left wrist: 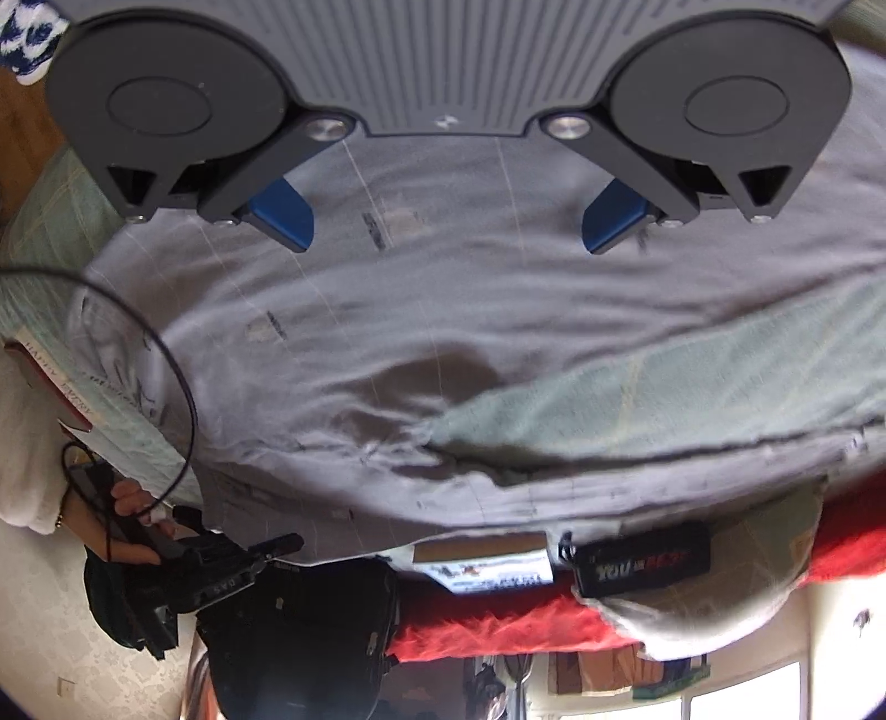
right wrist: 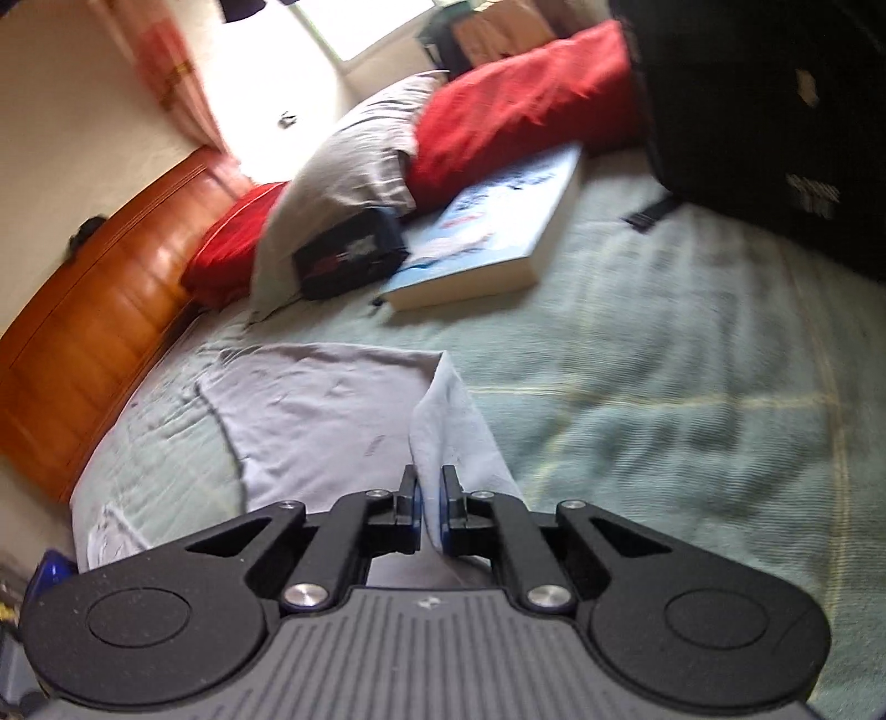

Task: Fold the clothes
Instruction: 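Lift the held garment edge with the right gripper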

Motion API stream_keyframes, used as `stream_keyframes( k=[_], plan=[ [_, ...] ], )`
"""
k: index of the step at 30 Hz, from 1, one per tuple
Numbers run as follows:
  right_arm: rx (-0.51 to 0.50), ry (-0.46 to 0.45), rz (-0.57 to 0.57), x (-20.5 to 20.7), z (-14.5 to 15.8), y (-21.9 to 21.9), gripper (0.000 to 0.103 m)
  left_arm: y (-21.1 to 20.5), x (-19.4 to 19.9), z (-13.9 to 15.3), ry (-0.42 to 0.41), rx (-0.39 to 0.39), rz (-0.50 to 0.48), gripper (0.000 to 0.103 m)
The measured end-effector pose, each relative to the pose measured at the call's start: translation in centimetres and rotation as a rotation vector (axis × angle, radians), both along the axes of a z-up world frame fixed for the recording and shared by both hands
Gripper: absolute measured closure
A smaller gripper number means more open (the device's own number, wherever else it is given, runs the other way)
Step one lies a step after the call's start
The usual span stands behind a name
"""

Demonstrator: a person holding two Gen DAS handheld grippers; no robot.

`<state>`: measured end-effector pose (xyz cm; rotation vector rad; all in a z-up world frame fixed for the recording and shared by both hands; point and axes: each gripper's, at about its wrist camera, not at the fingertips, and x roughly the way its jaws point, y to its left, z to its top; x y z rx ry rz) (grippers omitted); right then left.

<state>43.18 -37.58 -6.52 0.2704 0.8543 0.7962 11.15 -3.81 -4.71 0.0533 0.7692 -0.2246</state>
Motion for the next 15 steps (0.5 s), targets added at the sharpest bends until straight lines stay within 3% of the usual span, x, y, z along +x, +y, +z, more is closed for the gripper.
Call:
stream_keyframes(
  k=[10,15],
  plan=[
    [-0.096,-0.077,0.045,-3.7,0.8,2.2,0.099,-2.1,4.2,1.9,-0.087,0.180,-0.094,0.001],
    [-0.110,-0.100,0.073,-5.7,1.0,2.9,0.099,-3.9,7.2,1.8,-0.184,0.293,-0.165,0.001]
  ],
)
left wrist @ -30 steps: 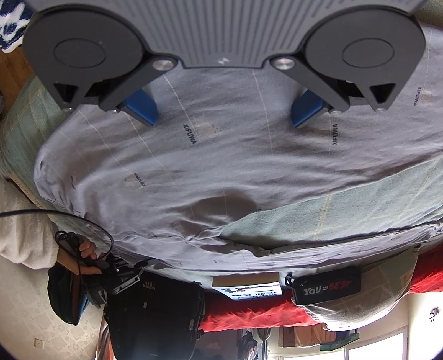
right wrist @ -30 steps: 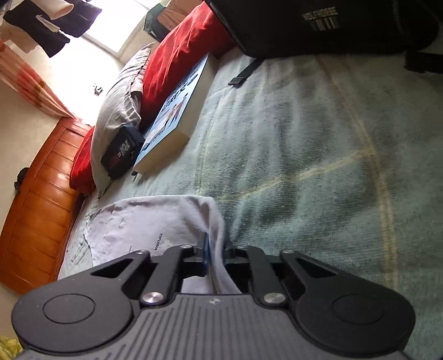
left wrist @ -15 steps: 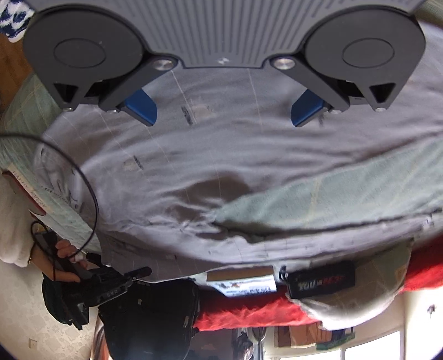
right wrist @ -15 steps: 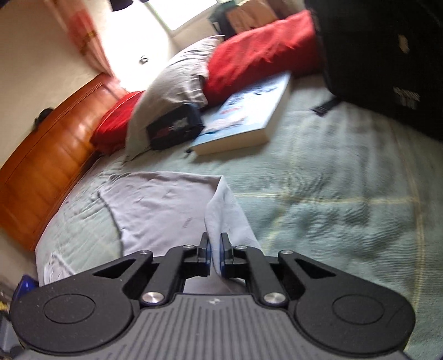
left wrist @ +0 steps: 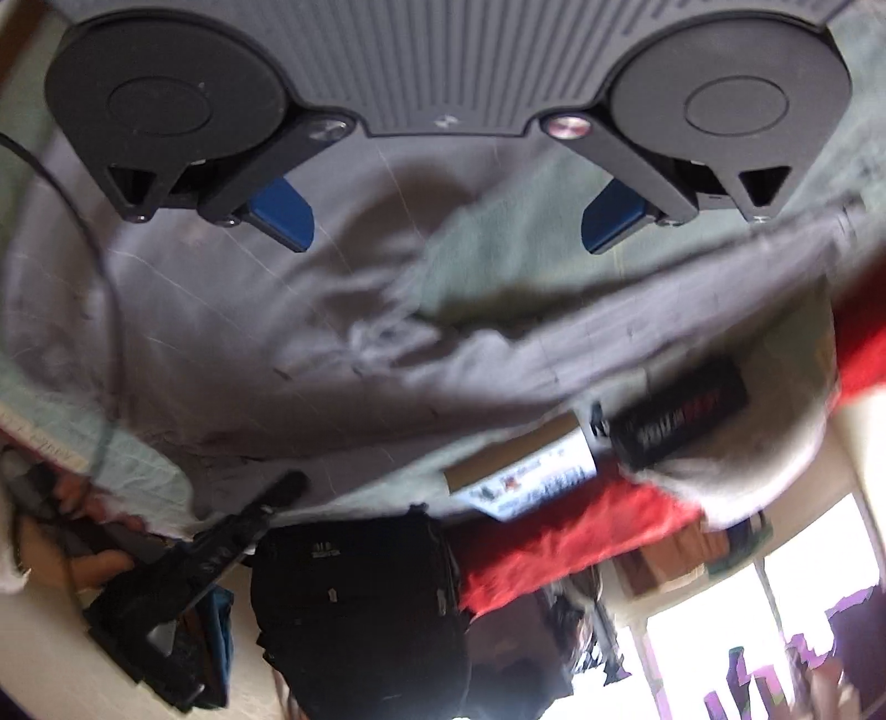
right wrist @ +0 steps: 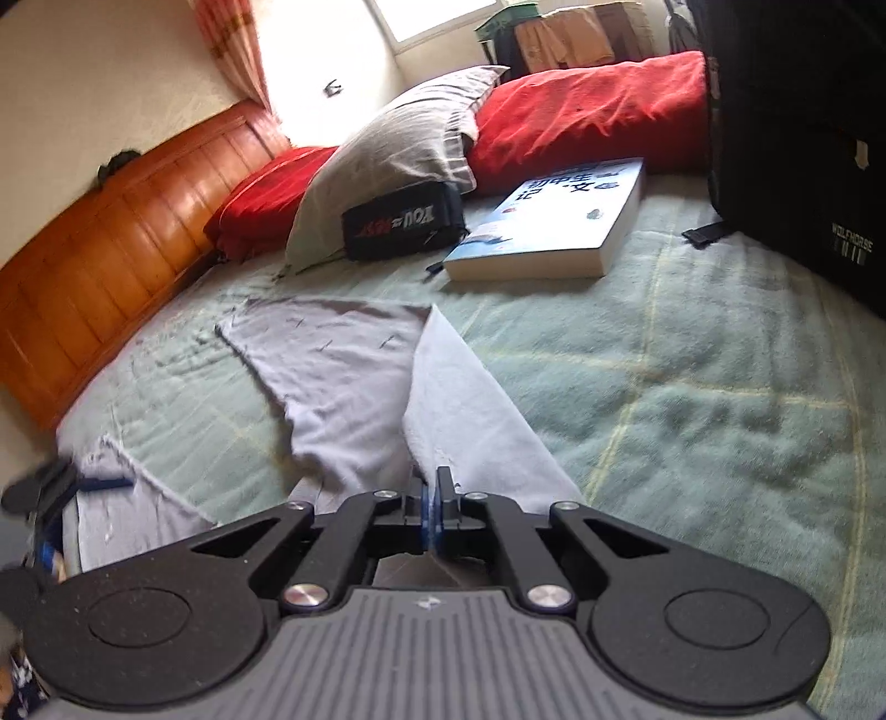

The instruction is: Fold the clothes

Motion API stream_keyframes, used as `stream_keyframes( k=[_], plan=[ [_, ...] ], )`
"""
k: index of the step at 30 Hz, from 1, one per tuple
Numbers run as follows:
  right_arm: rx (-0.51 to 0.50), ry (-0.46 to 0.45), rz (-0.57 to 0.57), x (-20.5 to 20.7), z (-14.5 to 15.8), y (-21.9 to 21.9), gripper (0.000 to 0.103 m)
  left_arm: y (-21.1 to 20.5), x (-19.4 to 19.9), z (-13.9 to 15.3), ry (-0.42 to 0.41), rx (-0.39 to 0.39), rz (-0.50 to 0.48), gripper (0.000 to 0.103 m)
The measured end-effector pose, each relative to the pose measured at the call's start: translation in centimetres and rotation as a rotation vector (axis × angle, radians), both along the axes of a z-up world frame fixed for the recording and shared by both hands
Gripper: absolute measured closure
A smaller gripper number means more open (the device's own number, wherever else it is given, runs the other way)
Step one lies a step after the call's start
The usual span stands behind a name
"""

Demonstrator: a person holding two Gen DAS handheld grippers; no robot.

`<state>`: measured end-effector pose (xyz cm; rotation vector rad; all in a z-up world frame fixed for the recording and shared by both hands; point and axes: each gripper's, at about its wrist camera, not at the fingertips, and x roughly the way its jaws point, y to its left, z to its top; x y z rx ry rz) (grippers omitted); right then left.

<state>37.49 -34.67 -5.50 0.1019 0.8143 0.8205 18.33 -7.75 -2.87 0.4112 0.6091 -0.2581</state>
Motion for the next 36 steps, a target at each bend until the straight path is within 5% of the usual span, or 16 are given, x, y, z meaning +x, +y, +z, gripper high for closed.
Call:
stream_keyframes(
  k=[6,11,20,27,35,36],
  plan=[
    [-0.015,-0.025,0.038,-2.5,0.2,0.9,0.099,-2.2,4.6,-1.4,-0.161,0.172,-0.001,0.001],
    [-0.008,-0.025,0.048,-3.7,0.2,1.3,0.099,-5.0,9.1,-2.4,-0.263,0.224,-0.028,0.001],
    [-0.007,0.005,0.049,-4.5,-0.5,1.2,0.099,-8.7,10.9,-6.4,-0.375,0.513,-0.191,0.002],
    [-0.077,-0.004,0.071,-6.2,-1.2,1.2,0.099,-8.0,9.9,-7.0,-0.430,0.526,-0.214,0.002],
    [-0.069,0.020,0.060,-6.3,-2.2,0.5,0.099,-8.5,8.8,-8.0,-0.511,0.761,-0.332,0.027],
    [-0.069,0.020,0.059,-6.3,-2.2,0.5,0.099,-8.7,8.7,-8.6,-0.499,0.785,-0.338,0.040]
  ],
)
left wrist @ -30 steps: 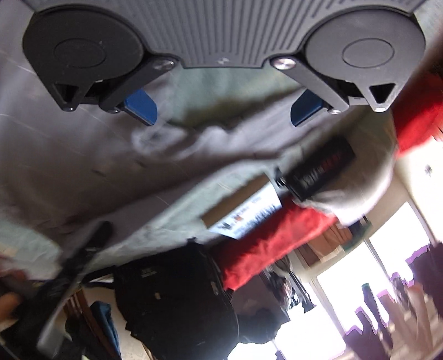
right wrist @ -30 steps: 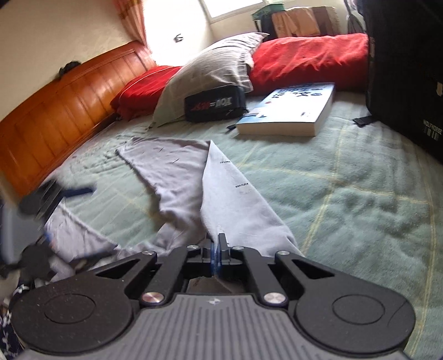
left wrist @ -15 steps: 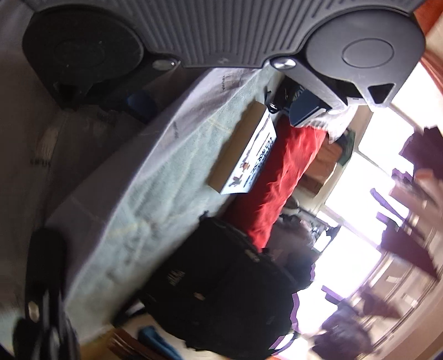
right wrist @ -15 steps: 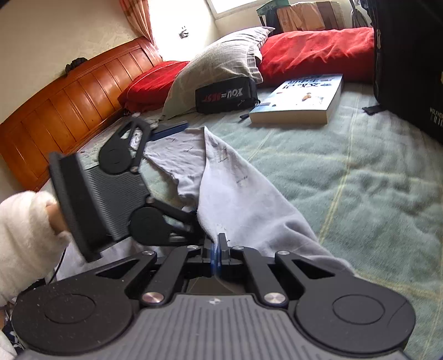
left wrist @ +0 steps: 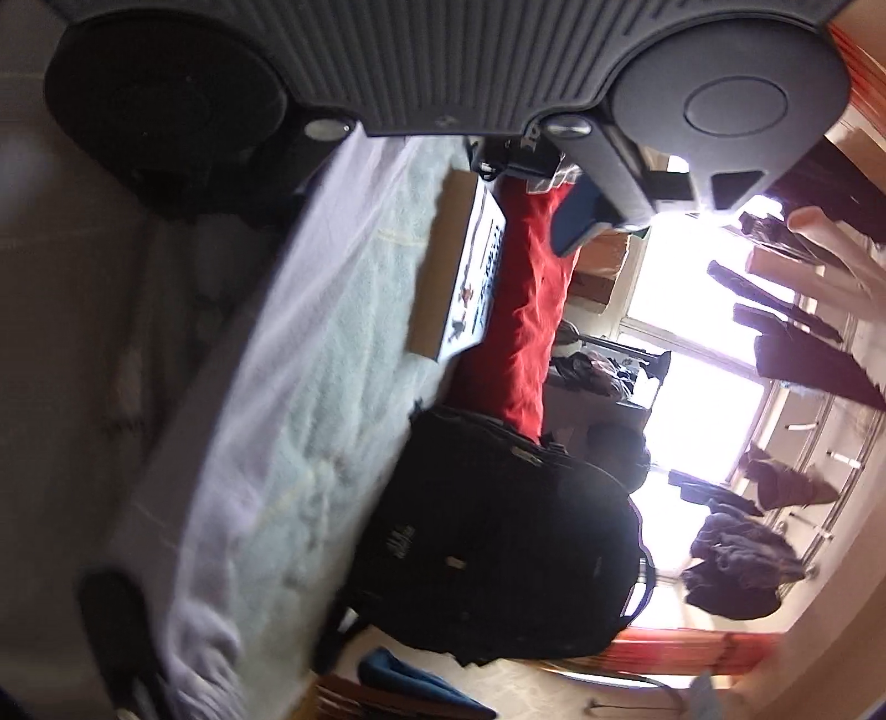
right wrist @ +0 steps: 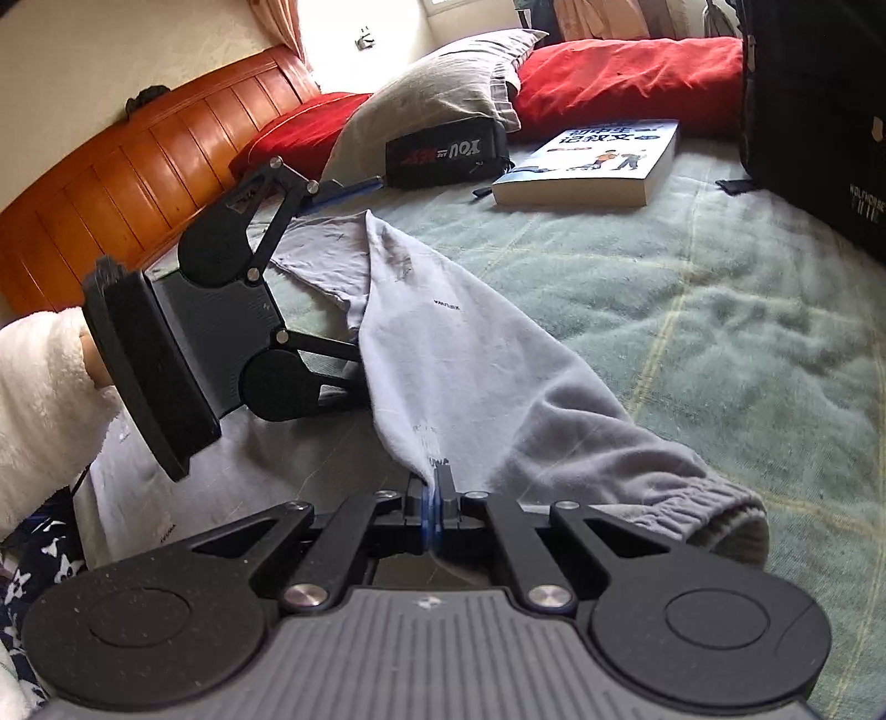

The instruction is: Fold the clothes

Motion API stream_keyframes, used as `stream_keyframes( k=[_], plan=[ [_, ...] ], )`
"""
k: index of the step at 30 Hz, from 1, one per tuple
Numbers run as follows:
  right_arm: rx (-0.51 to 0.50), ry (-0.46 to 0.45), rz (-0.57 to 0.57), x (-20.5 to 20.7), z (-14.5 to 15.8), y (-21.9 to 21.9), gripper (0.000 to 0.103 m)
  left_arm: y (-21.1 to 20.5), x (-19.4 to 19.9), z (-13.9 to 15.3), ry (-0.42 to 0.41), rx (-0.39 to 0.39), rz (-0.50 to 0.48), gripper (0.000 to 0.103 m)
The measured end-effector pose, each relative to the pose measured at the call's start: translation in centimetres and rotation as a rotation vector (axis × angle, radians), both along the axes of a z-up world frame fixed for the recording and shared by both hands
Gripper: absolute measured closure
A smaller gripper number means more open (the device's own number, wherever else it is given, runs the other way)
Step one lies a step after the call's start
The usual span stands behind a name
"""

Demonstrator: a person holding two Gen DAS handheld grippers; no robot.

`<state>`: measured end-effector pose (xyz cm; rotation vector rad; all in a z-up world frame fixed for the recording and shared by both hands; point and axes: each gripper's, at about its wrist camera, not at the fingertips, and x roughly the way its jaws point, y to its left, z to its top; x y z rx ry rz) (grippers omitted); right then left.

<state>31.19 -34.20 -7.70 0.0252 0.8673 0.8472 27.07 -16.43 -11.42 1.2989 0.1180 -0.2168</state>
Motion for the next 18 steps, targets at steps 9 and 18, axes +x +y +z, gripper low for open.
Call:
stream_keyframes(
  k=[9,18],
  plan=[
    [-0.023,-0.024,-0.004,-0.4,0.3,-0.1,0.099,-1.1,-0.4,-0.7,0.097,0.053,0.015,0.103],
    [-0.276,-0.316,0.019,-4.8,1.6,1.3,0.100,-1.7,-2.8,2.1,0.073,0.124,0.059,0.103]
  ],
)
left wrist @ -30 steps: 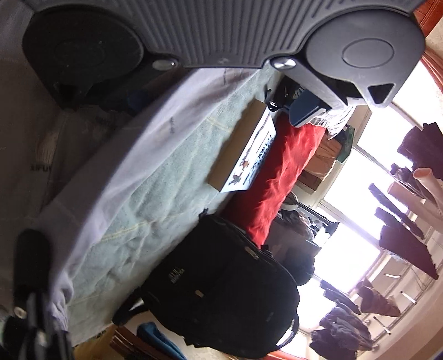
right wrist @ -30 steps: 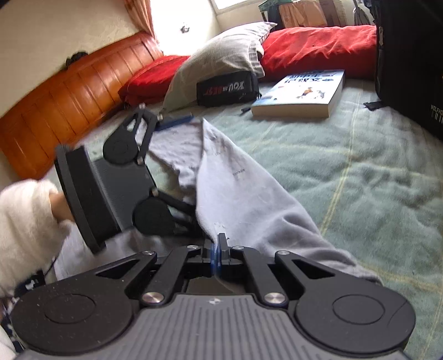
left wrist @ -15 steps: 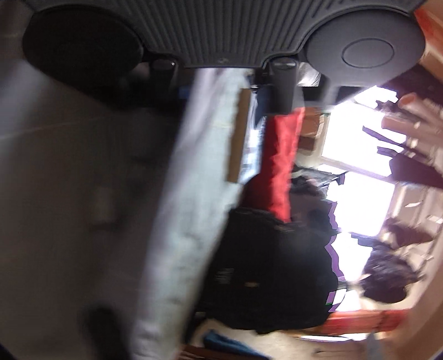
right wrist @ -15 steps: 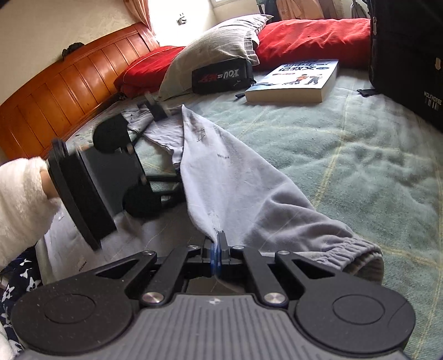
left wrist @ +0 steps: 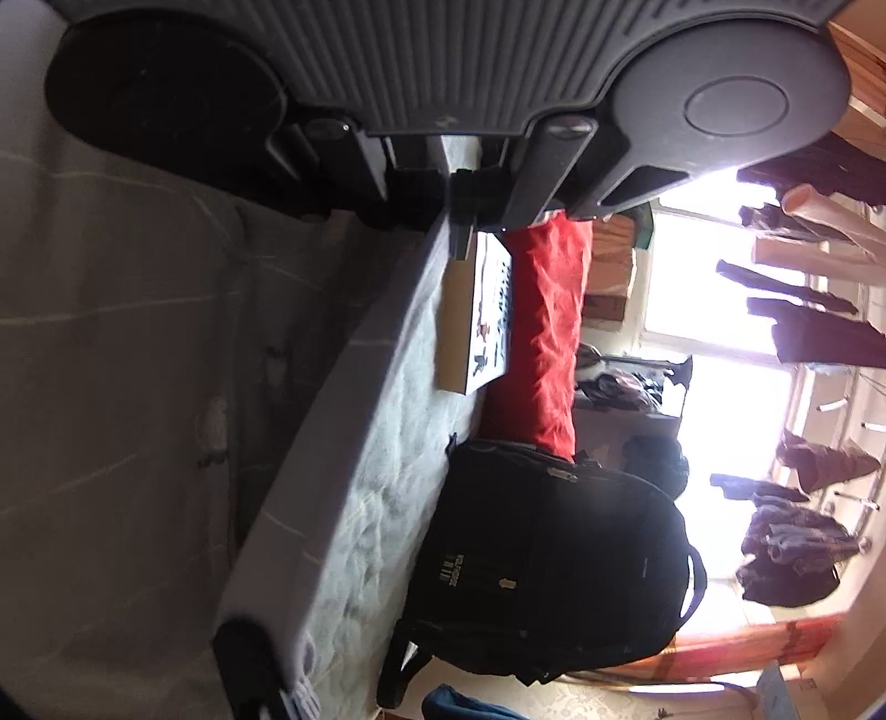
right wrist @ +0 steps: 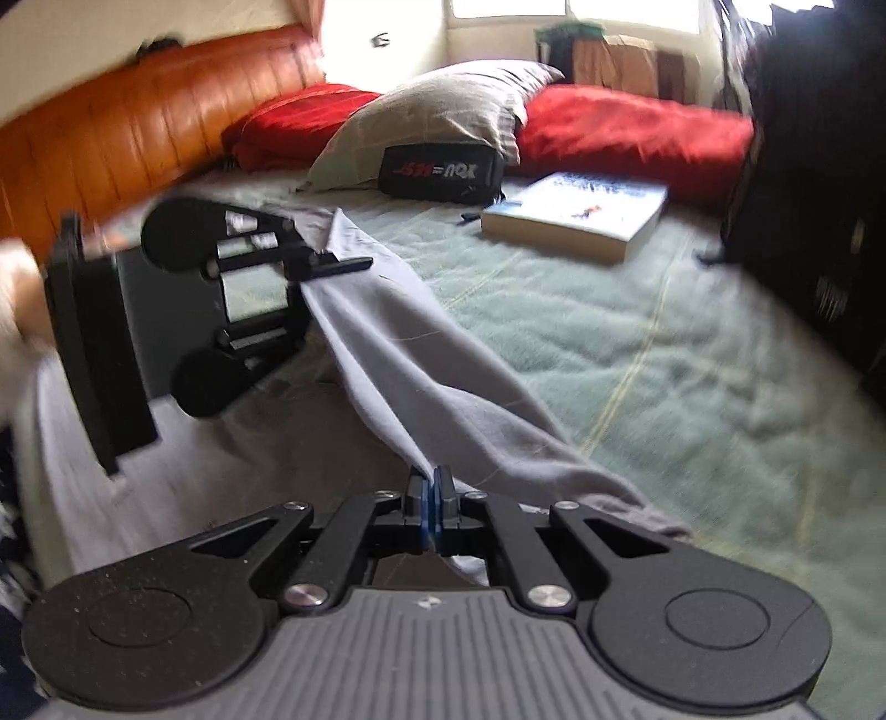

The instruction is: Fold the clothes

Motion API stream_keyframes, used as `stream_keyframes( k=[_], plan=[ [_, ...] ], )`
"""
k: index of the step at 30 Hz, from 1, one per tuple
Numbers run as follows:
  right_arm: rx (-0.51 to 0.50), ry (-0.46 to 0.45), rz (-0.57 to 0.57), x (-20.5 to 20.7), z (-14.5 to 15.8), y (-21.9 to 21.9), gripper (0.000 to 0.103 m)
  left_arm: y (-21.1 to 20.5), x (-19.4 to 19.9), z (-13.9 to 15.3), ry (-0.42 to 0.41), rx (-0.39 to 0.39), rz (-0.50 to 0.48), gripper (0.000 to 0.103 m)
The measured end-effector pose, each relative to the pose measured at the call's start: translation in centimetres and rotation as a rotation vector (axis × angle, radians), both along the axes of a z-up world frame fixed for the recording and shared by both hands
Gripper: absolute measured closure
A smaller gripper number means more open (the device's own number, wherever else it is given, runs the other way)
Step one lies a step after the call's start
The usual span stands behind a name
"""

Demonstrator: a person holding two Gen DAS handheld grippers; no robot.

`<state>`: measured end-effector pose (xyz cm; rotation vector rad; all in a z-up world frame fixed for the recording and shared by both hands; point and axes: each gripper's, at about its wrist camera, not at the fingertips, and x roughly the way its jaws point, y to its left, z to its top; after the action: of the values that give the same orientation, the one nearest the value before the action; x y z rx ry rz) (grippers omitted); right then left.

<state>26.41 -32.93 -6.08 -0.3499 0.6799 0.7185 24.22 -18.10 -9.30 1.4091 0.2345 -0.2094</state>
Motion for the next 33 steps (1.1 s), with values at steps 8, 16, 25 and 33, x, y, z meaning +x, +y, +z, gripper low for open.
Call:
stream_keyframes(
  k=[8,16,25,33],
  plan=[
    [-0.346,-0.375,0.045,-5.8,0.8,2.0,0.100,-2.1,-3.3,1.0,-0.007,0.055,0.021,0.103],
    [-0.371,-0.415,0.033,-8.5,0.7,0.5,0.100,-3.9,-7.5,1.0,-0.031,0.088,-0.008,0.103],
    [-0.334,-0.394,0.009,-11.0,0.5,-1.9,0.100,-4.8,-11.7,0.4,-0.020,0.118,-0.059,0.103],
    [-0.327,-0.351,-0.009,-12.4,-1.2,-2.3,0.100,-5.2,-13.9,-0.9,0.018,0.092,-0.050,0.103]
  ],
)
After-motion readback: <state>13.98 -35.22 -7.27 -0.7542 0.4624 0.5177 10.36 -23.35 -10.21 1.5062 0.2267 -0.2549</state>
